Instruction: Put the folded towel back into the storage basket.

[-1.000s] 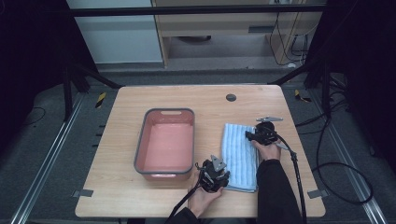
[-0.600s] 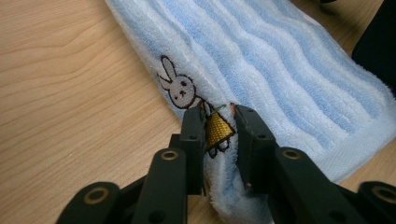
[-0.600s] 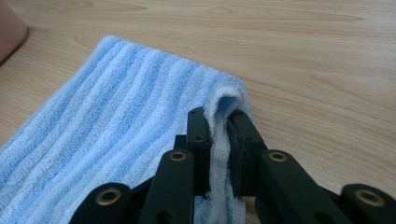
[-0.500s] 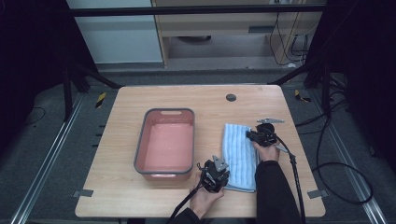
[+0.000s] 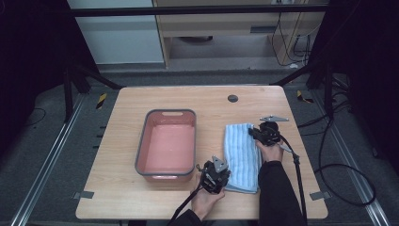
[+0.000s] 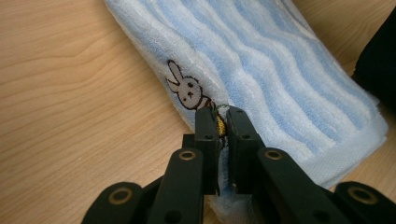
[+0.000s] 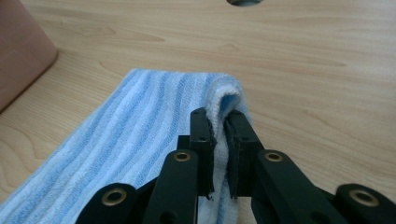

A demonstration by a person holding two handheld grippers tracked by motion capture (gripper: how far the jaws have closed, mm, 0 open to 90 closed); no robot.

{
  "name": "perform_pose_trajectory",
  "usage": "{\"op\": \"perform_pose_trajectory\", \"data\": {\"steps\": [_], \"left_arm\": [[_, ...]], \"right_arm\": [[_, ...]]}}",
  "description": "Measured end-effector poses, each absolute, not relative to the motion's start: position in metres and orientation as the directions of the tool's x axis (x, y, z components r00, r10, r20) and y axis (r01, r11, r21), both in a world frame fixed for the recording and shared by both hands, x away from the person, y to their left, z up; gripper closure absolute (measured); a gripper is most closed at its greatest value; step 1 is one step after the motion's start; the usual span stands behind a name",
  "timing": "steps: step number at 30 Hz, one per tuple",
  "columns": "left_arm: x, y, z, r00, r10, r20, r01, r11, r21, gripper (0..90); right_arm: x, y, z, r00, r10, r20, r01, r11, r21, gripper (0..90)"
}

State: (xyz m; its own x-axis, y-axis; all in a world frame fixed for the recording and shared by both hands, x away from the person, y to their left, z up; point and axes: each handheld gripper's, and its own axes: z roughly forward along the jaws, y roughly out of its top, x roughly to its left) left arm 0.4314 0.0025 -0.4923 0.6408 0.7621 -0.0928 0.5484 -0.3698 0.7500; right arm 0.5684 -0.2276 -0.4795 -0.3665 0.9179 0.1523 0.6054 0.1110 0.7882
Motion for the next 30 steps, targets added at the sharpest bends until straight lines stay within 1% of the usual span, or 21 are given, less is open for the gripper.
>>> {"op": "perform_pose_trajectory", "data": {"steps": [4,11,17,18,21,24,30], "left_arm": [[0.43,0.008,-0.484,0.638,0.764,-0.097,0.536,-0.349,0.769,84.3],[0.426,0.012,-0.466,0.648,0.755,-0.1,0.512,-0.335,0.791,84.4],[0.424,0.016,-0.448,0.656,0.75,-0.091,0.485,-0.326,0.811,84.4],[0.423,0.018,-0.444,0.656,0.749,-0.091,0.48,-0.321,0.816,84.4],[0.422,0.02,-0.434,0.657,0.75,-0.084,0.467,-0.316,0.826,84.4],[0.421,0.024,-0.425,0.661,0.746,-0.077,0.453,-0.316,0.834,84.4],[0.416,0.032,-0.409,0.663,0.746,-0.065,0.429,-0.307,0.85,84.4]], "right_arm": [[0.564,-0.227,-0.462,-0.378,0.914,0.144,0.574,0.11,0.811,83.1],[0.562,-0.226,-0.446,-0.384,0.913,0.135,0.554,0.111,0.825,83.0],[0.558,-0.224,-0.426,-0.383,0.915,0.123,0.528,0.108,0.842,83.0],[0.556,-0.223,-0.417,-0.385,0.915,0.121,0.519,0.107,0.848,83.0],[0.555,-0.223,-0.411,-0.384,0.916,0.119,0.51,0.103,0.854,83.0],[0.551,-0.219,-0.394,-0.391,0.915,0.101,0.482,0.109,0.869,83.0],[0.548,-0.212,-0.377,-0.401,0.912,0.084,0.456,0.119,0.882,83.0]]}}
